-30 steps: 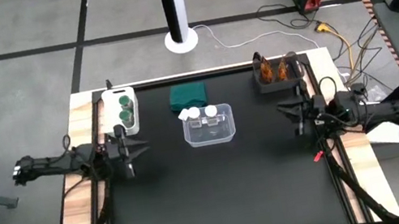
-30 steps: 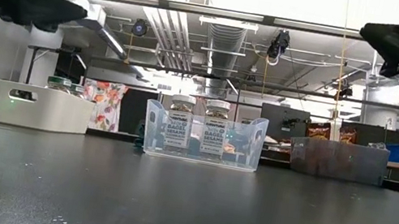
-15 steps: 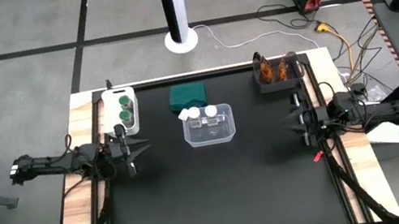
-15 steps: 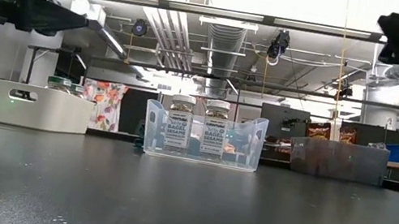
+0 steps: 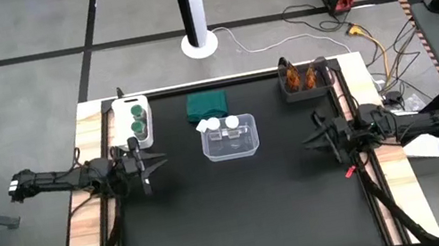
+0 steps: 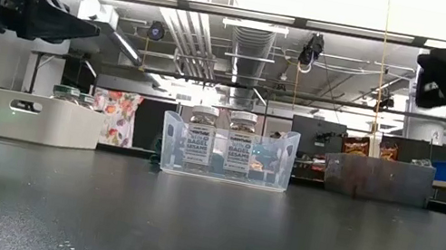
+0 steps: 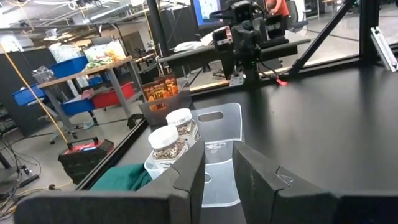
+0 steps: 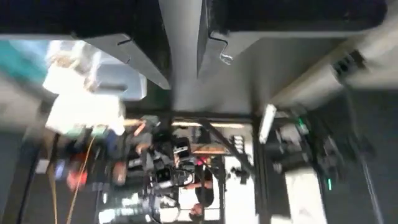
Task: Sort spices by type
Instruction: Return to Home Position
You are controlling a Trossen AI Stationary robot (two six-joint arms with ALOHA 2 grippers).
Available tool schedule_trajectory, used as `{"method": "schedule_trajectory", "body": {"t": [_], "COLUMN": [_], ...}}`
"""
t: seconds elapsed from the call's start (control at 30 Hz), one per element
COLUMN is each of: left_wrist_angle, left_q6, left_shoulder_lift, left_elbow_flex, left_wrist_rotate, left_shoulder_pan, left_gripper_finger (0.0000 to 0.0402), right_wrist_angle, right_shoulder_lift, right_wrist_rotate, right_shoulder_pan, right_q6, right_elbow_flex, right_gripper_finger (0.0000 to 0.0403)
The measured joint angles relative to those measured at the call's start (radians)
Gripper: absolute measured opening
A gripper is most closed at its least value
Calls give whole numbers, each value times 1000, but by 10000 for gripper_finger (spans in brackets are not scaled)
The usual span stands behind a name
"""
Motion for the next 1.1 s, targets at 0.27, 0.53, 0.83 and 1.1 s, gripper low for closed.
{"method": "schedule_trajectory", "body": {"t": [0.27, 0.53, 0.83, 1.1], "left_wrist_angle": [2, 2, 3, 6], "left_q6": [0, 0, 0, 0], "left_shoulder_lift": [13, 15, 15, 17], "left_elbow_flex": [0, 0, 0, -1], "left_wrist_rotate": [0, 0, 0, 0], "left_shoulder_pan": [0, 0, 0, 0], "left_gripper_finger": [66, 66, 66, 66], "right_wrist_angle": [9, 2, -6, -29], "right_shoulder_lift": [-2, 40, -15, -15], "right_wrist_rotate": [15, 18, 58, 173], "right_shoulder_pan": [0, 0, 88, 118], "right_q6": [334, 101, -24, -80], "right_elbow_flex": [0, 0, -1, -1], "right_gripper_finger": [59, 78, 93, 81]}}
